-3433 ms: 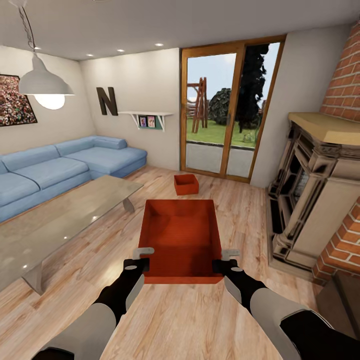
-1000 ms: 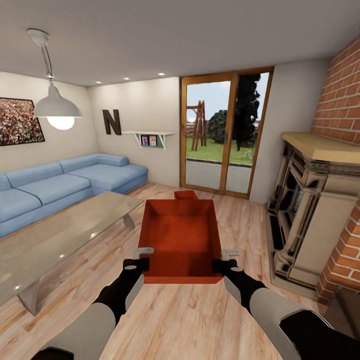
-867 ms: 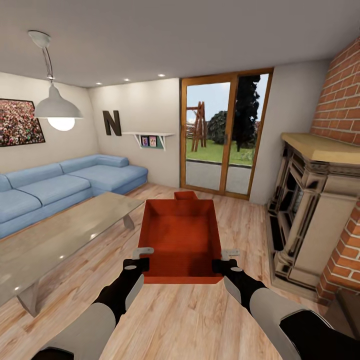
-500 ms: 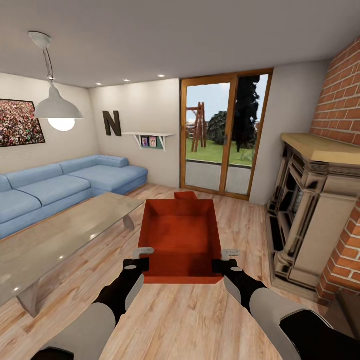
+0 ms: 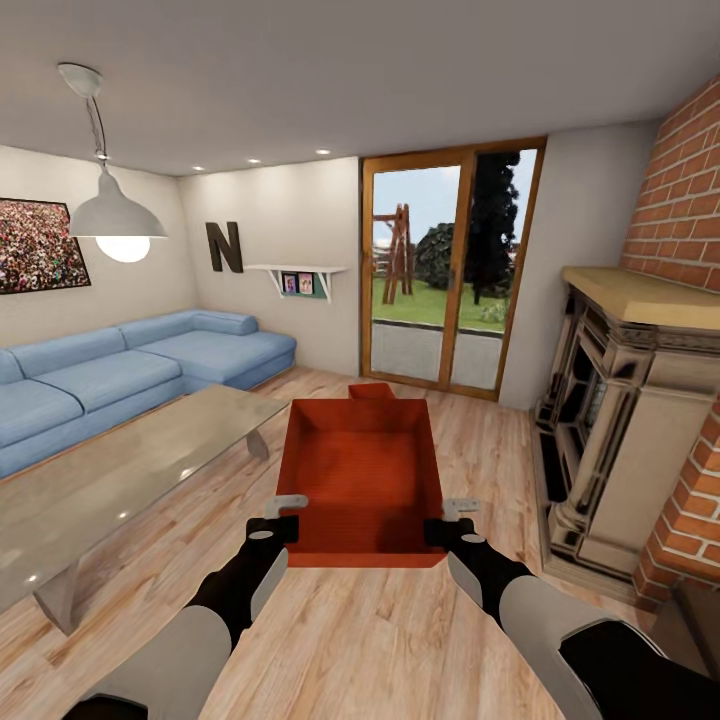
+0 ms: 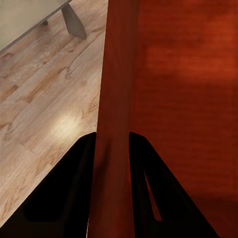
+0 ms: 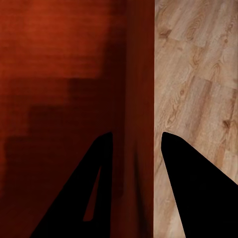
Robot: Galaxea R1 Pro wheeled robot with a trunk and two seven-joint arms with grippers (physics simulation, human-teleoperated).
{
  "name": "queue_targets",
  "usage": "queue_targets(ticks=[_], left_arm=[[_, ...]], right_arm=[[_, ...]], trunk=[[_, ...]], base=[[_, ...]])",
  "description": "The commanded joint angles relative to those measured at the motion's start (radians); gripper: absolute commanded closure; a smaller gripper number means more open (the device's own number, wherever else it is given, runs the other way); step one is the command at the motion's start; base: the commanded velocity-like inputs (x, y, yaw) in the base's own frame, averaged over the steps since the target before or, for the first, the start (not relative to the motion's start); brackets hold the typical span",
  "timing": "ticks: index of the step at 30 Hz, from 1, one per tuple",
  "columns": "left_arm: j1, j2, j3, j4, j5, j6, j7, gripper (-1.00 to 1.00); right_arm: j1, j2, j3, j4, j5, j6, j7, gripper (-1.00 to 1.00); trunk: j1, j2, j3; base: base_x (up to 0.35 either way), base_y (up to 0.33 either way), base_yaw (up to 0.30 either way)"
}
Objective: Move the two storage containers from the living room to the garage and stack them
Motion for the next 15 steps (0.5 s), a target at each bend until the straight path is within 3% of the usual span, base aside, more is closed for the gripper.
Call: queue_targets(ticks=[1, 15], left_arm=[[-0.001, 0.002, 0.006, -0.006, -0.021, 0.008, 0.091, 1.00], [-0.001, 0.002, 0.006, -0.006, -0.021, 0.008, 0.091, 1.00]], right_arm=[[0.000, -0.005, -0.016, 0.009, -0.013, -0.004, -0.007, 1.00], [0.000, -0.005, -0.016, 0.009, -0.013, 0.000, -0.007, 1.00]], trunk=[[0.000, -0.001, 0.000], [0.000, -0.001, 0.000]], base=[[0.000, 0.000, 0.000], [0.000, 0.000, 0.000]])
